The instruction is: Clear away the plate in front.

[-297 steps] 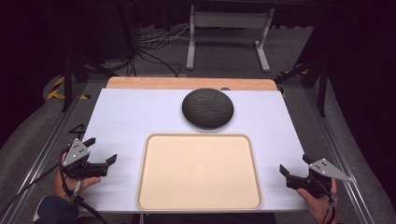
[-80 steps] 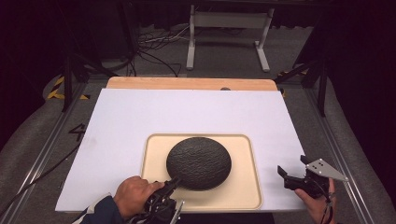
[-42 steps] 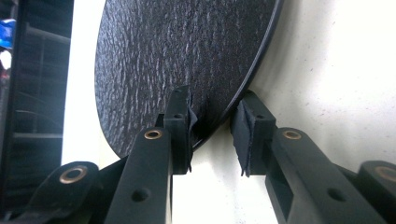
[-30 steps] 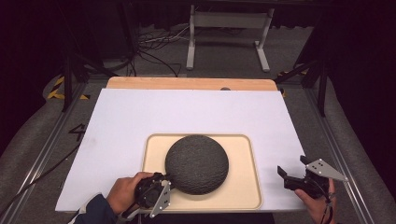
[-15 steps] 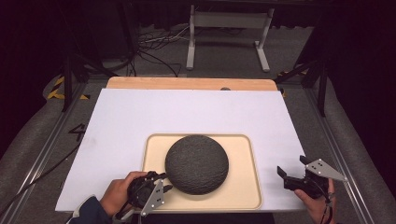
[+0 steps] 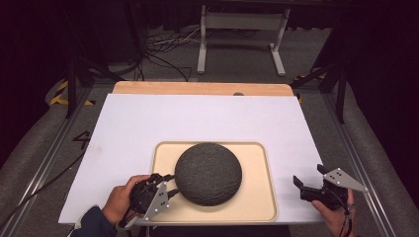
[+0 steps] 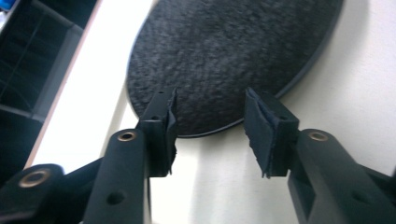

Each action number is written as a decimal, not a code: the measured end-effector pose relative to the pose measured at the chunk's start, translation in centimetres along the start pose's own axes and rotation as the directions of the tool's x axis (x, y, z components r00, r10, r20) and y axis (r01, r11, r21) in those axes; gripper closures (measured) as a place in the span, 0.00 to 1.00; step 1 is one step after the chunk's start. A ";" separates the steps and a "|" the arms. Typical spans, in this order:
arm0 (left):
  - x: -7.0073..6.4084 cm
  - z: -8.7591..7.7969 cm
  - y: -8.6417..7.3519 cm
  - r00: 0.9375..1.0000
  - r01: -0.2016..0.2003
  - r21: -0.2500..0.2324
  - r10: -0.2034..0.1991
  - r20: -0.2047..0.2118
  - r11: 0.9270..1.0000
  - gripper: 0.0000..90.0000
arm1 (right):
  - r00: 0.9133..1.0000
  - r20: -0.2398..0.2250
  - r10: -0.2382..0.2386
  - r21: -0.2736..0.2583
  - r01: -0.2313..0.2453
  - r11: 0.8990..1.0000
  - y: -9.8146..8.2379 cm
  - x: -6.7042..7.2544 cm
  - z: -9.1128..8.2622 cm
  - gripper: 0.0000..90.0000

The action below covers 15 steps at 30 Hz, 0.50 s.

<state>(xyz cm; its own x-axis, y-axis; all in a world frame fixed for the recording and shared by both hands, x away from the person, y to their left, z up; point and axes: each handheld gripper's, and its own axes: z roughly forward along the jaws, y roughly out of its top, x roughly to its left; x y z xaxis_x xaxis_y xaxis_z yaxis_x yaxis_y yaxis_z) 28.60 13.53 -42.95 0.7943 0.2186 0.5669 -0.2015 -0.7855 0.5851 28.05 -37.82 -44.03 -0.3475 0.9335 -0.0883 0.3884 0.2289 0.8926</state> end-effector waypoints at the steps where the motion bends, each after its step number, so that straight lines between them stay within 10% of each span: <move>1: 0.4 -0.2 -0.1 1.000 0.002 -0.009 -0.002 -0.009 1.000 0.60 | 1.000 0.000 0.000 0.000 0.000 1.000 0.0 0.0 0.0 0.06; 15: 1.9 -0.7 -0.6 0.991 0.125 -0.057 -0.128 -0.050 0.991 0.41 | 1.000 0.005 -0.002 -0.003 0.002 1.000 0.0 -0.1 -0.1 0.06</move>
<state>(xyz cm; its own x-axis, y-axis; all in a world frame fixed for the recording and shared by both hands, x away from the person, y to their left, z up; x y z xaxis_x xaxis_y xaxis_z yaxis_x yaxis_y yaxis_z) 29.82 14.83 -41.82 0.7839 0.3456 0.5158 -0.1331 -0.7179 0.6833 28.02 -37.92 -44.00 -0.3442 0.9344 -0.0922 0.3851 0.2301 0.8937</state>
